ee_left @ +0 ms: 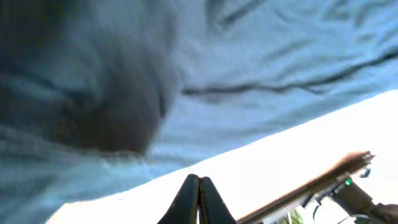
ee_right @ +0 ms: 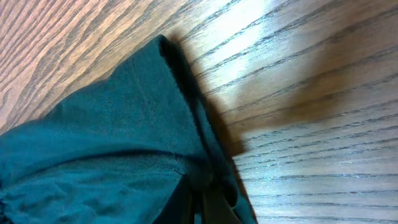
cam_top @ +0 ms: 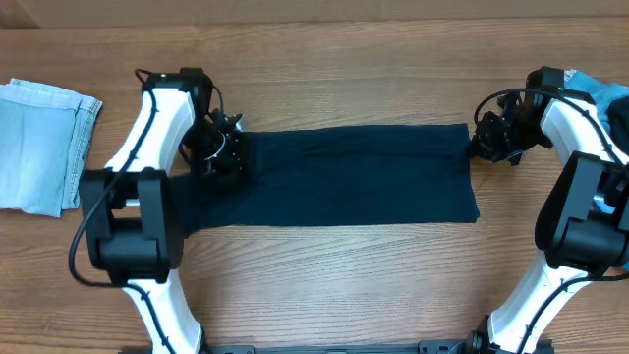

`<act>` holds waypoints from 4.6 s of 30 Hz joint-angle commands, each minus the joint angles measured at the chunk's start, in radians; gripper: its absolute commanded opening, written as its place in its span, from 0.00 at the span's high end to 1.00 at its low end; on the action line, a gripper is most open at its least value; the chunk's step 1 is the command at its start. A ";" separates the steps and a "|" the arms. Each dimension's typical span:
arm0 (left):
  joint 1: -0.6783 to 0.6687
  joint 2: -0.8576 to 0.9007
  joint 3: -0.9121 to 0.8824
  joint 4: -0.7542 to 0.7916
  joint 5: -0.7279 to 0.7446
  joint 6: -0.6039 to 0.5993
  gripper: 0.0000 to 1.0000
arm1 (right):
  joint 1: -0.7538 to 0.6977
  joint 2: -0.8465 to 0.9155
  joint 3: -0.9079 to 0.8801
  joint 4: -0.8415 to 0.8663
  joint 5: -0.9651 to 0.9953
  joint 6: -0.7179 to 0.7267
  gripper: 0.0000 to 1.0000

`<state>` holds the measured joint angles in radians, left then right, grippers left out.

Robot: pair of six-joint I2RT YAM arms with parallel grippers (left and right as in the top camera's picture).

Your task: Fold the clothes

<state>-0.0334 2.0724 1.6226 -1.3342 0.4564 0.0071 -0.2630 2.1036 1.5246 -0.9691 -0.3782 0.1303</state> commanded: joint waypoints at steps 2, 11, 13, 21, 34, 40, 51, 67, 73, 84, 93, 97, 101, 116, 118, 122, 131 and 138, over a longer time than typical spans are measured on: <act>0.000 -0.035 0.024 0.066 -0.054 0.012 0.96 | -0.003 -0.032 0.007 0.002 -0.005 -0.003 0.96; -0.075 -0.032 -0.085 0.353 -0.229 -0.007 0.96 | -0.002 -0.032 0.007 0.003 -0.006 0.000 0.96; -0.100 -0.032 -0.170 0.356 -0.245 -0.007 0.96 | -0.002 -0.032 0.007 0.012 -0.006 0.000 0.96; -0.067 -0.032 -0.369 0.393 -0.307 -0.033 0.96 | -0.003 -0.035 0.009 0.075 -0.073 -0.002 0.96; 0.034 -0.032 -0.371 0.401 -0.299 -0.038 0.96 | -0.097 -0.081 0.009 -0.138 0.086 0.084 0.70; 0.034 -0.032 -0.371 0.412 -0.271 -0.050 0.96 | -0.097 -0.082 0.009 -0.139 0.070 0.083 0.53; 0.034 -0.048 -0.182 0.428 -0.053 -0.029 0.76 | -0.053 -0.082 0.009 -0.031 -0.344 -0.154 0.58; 0.188 -0.081 0.042 0.364 -0.286 -0.116 0.44 | 0.086 -0.082 0.006 -0.010 -0.108 -0.069 0.52; 0.207 -0.035 -0.002 0.372 -0.273 -0.112 0.36 | 0.086 -0.082 0.006 -0.008 -0.108 -0.069 0.52; 0.199 0.023 -0.115 0.541 -0.163 -0.137 0.45 | 0.086 -0.082 0.006 -0.008 -0.077 -0.058 0.53; 0.175 0.094 -0.115 0.613 -0.155 -0.142 0.83 | 0.086 -0.082 0.006 -0.016 -0.047 -0.043 0.52; 0.180 0.097 -0.115 0.625 -0.225 -0.146 0.96 | 0.087 -0.082 0.006 -0.023 0.006 -0.021 0.52; 0.203 0.097 -0.115 0.653 -0.227 -0.202 0.96 | 0.086 -0.082 -0.001 -0.024 0.012 -0.021 0.51; 0.298 0.096 -0.114 0.697 -0.057 -0.229 0.91 | 0.085 -0.095 -0.082 0.032 -0.189 -0.109 0.46; 0.298 0.096 -0.114 0.704 -0.071 -0.228 0.91 | 0.084 -0.115 -0.082 0.010 -0.235 -0.136 0.47; 0.302 0.096 -0.114 0.732 -0.086 -0.241 0.91 | 0.084 -0.140 -0.082 -0.020 -0.234 -0.130 0.45; 0.326 0.096 -0.114 0.762 -0.044 -0.329 0.88 | 0.090 -0.140 -0.095 -0.158 -0.225 -0.130 0.45; 0.326 0.096 -0.114 0.759 -0.044 -0.328 0.85 | 0.140 -0.140 -0.151 -0.127 -0.104 -0.040 0.91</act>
<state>0.2840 2.1471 1.5131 -0.5785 0.4011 -0.3088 -0.1516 1.9907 1.3941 -1.1267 -0.5571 0.0288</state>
